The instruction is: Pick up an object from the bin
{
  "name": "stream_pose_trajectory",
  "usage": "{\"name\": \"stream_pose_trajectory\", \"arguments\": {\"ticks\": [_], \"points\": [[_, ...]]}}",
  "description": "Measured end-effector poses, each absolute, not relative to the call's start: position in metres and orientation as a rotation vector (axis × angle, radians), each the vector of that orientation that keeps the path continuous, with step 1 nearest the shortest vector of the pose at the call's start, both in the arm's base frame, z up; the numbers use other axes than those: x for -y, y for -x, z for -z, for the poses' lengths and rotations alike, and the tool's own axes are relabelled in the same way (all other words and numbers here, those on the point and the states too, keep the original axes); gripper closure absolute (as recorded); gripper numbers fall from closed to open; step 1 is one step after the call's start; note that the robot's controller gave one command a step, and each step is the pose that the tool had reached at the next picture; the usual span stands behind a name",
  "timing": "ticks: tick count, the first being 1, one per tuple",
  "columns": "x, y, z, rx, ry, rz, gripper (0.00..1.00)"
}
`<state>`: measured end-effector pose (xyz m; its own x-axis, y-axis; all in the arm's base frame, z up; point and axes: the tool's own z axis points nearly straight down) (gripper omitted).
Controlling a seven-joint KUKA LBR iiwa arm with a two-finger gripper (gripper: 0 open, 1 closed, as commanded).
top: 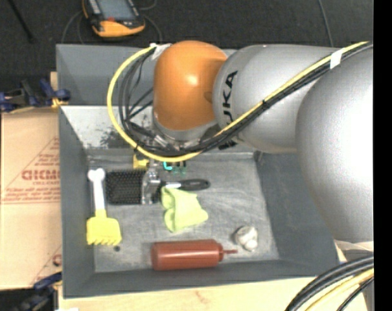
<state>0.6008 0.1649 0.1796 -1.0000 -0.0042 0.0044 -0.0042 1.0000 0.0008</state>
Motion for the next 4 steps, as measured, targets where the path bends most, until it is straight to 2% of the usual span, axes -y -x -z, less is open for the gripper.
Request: {"name": "stream_pose_trajectory", "arguments": {"ticks": [1,2,3,4], "points": [[-0.164,-0.603,-0.185,3.145,-0.002,0.004,0.0],[-0.137,-0.619,-0.084,3.168,-0.069,0.018,1.0],[-0.136,-0.615,-0.079,3.158,-0.068,0.013,0.0],[-0.136,-0.617,-0.081,3.162,-0.064,0.015,1.0]]}}
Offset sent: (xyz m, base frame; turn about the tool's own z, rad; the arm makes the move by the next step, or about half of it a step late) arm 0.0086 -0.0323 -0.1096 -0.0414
